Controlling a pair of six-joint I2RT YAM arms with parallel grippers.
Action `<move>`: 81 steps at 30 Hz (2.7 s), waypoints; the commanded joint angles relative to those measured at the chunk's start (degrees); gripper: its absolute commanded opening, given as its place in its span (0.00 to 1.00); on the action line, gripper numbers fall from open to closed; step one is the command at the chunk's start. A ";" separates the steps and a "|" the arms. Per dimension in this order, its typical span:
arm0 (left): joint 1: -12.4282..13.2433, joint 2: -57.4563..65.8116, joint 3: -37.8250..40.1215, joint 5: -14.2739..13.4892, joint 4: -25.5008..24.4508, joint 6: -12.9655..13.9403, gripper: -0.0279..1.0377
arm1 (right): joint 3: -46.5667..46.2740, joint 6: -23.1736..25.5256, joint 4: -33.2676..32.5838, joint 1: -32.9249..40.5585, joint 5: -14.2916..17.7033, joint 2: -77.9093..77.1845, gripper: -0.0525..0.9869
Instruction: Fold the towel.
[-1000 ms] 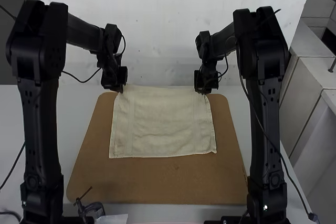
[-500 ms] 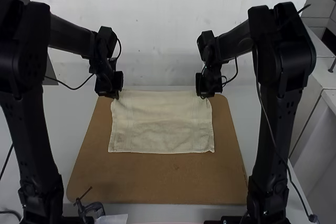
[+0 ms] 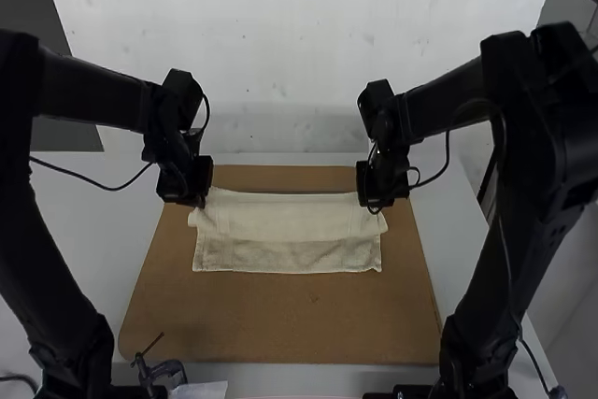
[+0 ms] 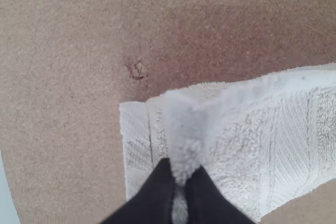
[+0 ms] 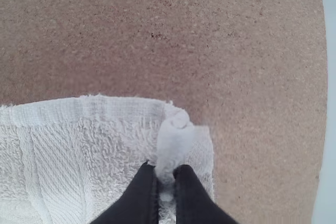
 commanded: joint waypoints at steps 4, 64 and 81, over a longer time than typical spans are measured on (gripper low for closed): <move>-2.47 -12.14 -6.72 -0.87 -3.11 0.62 0.04 | -7.02 0.50 -0.97 2.19 1.49 -8.54 0.06; -0.27 10.36 -7.16 -6.67 22.02 3.00 0.17 | -4.73 2.52 14.85 0.16 4.92 8.87 0.27; 8.69 -5.72 -7.86 -1.66 17.54 4.84 0.96 | -4.47 10.43 2.11 -2.21 -8.00 -0.89 0.83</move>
